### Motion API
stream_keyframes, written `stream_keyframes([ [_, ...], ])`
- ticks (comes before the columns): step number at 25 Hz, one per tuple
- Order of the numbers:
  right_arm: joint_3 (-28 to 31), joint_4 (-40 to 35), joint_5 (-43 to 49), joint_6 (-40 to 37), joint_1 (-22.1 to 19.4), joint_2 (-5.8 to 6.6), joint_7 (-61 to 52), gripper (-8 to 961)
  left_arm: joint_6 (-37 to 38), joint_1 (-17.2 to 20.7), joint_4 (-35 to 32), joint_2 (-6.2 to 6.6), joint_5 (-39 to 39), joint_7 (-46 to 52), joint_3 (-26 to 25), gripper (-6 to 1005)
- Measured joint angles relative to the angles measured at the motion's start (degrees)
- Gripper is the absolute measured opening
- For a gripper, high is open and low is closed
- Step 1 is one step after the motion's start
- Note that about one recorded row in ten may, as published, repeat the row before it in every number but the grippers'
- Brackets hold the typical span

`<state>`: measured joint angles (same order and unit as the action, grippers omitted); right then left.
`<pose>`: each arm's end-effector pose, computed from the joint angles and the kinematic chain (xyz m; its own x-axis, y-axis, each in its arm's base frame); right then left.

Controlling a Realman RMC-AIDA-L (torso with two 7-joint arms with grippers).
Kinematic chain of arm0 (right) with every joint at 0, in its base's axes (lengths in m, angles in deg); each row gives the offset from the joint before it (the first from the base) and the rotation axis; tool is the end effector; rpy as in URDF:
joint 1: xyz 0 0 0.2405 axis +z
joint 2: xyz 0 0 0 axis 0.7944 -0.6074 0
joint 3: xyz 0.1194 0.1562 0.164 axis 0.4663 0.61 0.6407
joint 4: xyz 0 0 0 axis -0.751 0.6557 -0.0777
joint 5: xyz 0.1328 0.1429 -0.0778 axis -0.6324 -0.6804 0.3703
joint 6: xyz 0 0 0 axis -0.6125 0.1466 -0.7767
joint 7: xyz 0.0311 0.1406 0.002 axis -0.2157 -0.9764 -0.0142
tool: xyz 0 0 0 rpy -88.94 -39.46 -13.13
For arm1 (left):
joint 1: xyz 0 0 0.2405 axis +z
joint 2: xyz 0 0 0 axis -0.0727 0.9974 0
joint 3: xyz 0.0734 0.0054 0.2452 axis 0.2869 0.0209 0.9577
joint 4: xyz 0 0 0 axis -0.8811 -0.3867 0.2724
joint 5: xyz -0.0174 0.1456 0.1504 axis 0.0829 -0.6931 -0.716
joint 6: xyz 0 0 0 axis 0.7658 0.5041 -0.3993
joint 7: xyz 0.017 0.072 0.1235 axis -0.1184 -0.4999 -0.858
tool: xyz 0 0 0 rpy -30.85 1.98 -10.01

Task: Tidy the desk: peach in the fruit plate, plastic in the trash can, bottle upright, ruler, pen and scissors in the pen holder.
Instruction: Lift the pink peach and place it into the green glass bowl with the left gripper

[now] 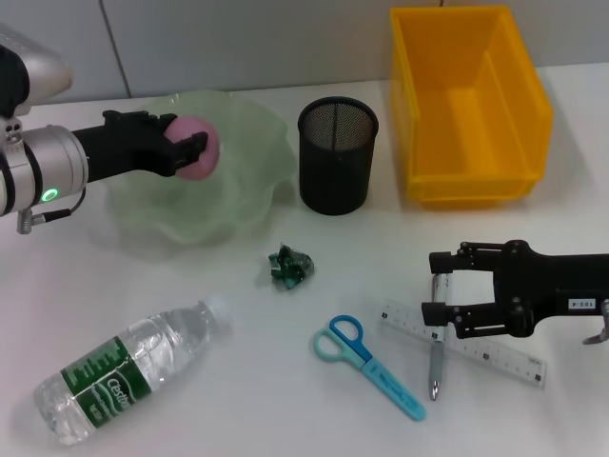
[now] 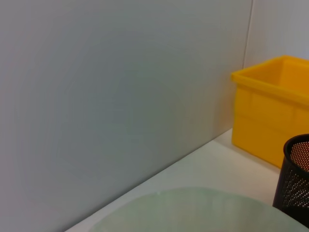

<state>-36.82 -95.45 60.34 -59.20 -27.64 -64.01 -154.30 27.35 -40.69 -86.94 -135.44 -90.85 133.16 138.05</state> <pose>0.2949 0.2912 0.0172 0.7838 -0.3760 -0.4942 -0.4602 -0.8861 -0.0557 -0.2296 0.4255 -0.0230 0.8620 0.3326 0.3826 0.4998 -0.6837 -0.5317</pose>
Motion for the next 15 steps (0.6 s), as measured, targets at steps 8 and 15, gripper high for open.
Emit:
stream_keyframes([
  [8,0.00,-0.29,0.01,0.09,-0.07,-0.09,0.13,796,0.00,-0.14,0.20,-0.01,0.28,0.51,0.08,700],
  [15,0.00,-0.35,-0.06,0.10,-0.05,-0.09,0.14,795,2.62,0.33,-0.63,0.18,2.49,1.62,-0.31,824],
])
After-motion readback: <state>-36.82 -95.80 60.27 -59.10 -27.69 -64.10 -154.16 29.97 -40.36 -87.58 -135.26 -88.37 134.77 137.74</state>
